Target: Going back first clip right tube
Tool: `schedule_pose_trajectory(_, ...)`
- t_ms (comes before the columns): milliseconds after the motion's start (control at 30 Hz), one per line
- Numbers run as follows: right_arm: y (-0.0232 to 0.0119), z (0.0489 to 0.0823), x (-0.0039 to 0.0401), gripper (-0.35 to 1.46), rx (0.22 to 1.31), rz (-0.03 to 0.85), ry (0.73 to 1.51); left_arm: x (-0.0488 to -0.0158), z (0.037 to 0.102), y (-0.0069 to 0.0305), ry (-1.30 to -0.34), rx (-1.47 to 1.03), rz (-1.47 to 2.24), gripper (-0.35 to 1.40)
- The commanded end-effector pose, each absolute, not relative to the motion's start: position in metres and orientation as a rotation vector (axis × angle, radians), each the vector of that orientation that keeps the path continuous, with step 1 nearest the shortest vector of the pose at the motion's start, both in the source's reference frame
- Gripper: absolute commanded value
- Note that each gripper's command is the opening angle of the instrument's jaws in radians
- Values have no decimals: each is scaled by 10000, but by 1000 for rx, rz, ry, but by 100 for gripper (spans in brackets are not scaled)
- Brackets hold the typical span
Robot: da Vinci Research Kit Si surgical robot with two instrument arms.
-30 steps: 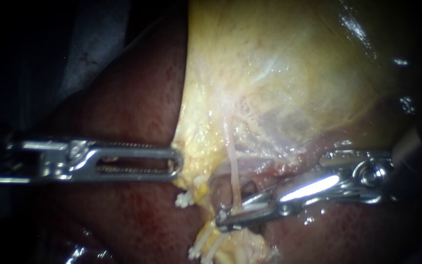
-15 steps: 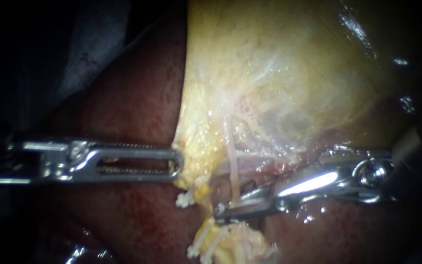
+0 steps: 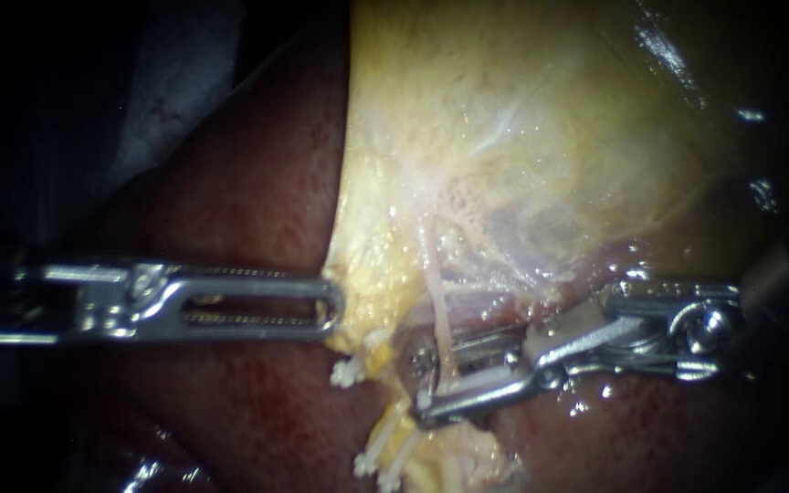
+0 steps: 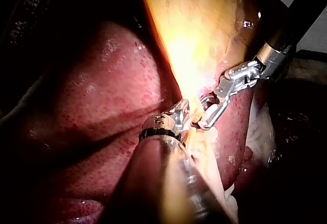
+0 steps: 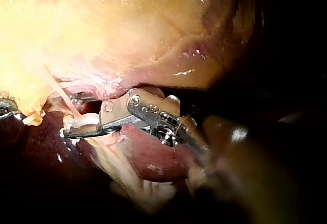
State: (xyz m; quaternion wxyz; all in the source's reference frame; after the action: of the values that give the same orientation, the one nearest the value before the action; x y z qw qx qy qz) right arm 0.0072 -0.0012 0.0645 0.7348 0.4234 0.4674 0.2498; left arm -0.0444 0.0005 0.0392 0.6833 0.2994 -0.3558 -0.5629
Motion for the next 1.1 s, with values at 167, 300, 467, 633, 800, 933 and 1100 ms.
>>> schedule_pose_trajectory(167, -13, 645, 73, 46, 894, 498, 1053, -444, 392, 5, -798, 671, -1262, -35)
schedule_pose_trajectory(300, -14, 647, 75, 48, 851, 439, 1081, -445, 392, 5, -798, 671, -1262, -35)
schedule_pose_trajectory(467, -15, 648, 74, 49, 805, 375, 1110, -445, 391, 5, -798, 671, -1262, -35)
schedule_pose_trajectory(633, -17, 648, 73, 52, 760, 316, 1136, -445, 391, 5, -798, 671, -1262, -35)
schedule_pose_trajectory(800, -20, 646, 68, 53, 751, 299, 1142, -445, 391, 5, -798, 671, -1262, -35)
schedule_pose_trajectory(933, -24, 642, 61, 53, 754, 295, 1143, -445, 391, 5, -798, 671, -1262, -35)
schedule_pose_trajectory(1100, -26, 640, 61, 51, 754, 294, 1143, -445, 391, 5, -798, 671, -1262, -35)
